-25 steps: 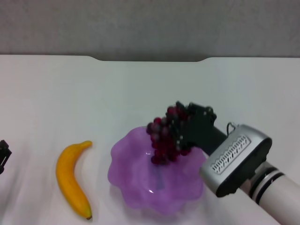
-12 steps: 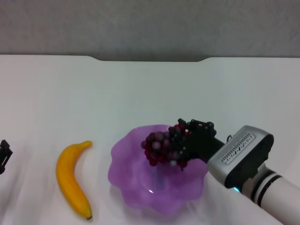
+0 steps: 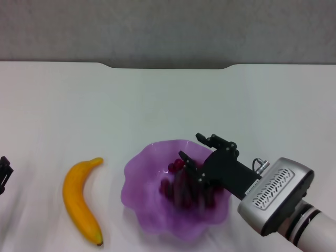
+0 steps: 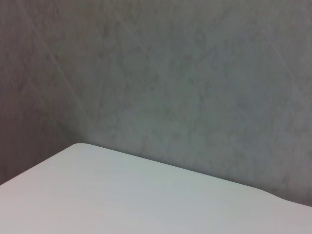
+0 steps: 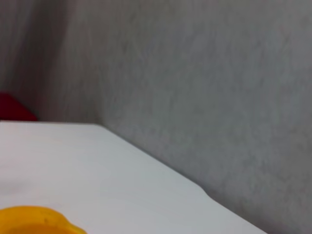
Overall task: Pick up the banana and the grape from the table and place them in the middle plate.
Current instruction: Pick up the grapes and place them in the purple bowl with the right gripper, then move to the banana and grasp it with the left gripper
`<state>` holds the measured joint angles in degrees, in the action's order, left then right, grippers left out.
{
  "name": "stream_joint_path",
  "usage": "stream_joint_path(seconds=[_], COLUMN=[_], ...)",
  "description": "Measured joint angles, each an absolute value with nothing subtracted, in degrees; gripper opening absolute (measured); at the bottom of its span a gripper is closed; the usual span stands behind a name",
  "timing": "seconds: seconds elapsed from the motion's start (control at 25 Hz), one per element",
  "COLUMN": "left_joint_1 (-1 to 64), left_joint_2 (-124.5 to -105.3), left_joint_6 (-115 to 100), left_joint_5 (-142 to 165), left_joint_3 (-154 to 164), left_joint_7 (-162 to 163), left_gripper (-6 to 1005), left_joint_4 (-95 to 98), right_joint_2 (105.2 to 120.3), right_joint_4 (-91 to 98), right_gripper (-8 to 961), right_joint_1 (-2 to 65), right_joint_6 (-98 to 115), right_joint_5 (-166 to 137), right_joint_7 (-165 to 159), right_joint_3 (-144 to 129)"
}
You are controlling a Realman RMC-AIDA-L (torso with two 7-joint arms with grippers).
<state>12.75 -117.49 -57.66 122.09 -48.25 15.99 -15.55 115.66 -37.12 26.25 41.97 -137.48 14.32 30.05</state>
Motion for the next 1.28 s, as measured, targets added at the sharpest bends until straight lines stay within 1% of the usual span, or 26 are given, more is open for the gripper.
stream_joint_path(seconds=[0.2, 0.32, 0.48, 0.56, 0.64, 0.88, 1.28], left_joint_1=[12.8, 12.9, 12.9, 12.9, 12.9, 12.8, 12.9], left_joint_2=[-117.46, -117.45, -117.46, -117.47, -117.46, -117.33, -117.49], left_joint_6=[-57.7, -57.7, -57.6, -57.6, -57.6, -57.3, -57.0], left_joint_5=[122.1, 122.1, 122.1, 122.1, 122.1, 122.5, 122.7], left_joint_3=[-48.3, -48.3, -48.2, -48.2, -48.1, -47.8, -47.7], left_joint_7=[16.0, 16.0, 16.0, 16.0, 16.0, 16.0, 16.0], left_gripper=[893, 893, 894, 894, 894, 893, 894], left_joint_4=[-15.6, -15.6, -15.6, -15.5, -15.4, -15.5, -15.5], right_joint_2=[115.66, 115.67, 115.71, 115.52, 115.25, 115.13, 115.28], right_joint_4=[-36.8, -36.5, -36.3, -36.3, -35.1, -30.9, -29.7], right_gripper=[404, 654, 789, 856, 866, 880, 880], right_joint_1=[25.9, 25.5, 22.5, 22.0, 22.2, 24.1, 18.5], right_joint_6=[42.7, 46.3, 54.3, 56.0, 56.3, 52.5, 49.4], right_joint_5=[-137.2, -137.5, -136.8, -136.7, -137.1, -137.0, -137.0], right_joint_7=[13.7, 13.1, 11.0, 8.0, 4.6, 4.5, 21.2], right_joint_3=[29.9, 28.6, 29.4, 30.2, 31.3, 34.0, 46.2])
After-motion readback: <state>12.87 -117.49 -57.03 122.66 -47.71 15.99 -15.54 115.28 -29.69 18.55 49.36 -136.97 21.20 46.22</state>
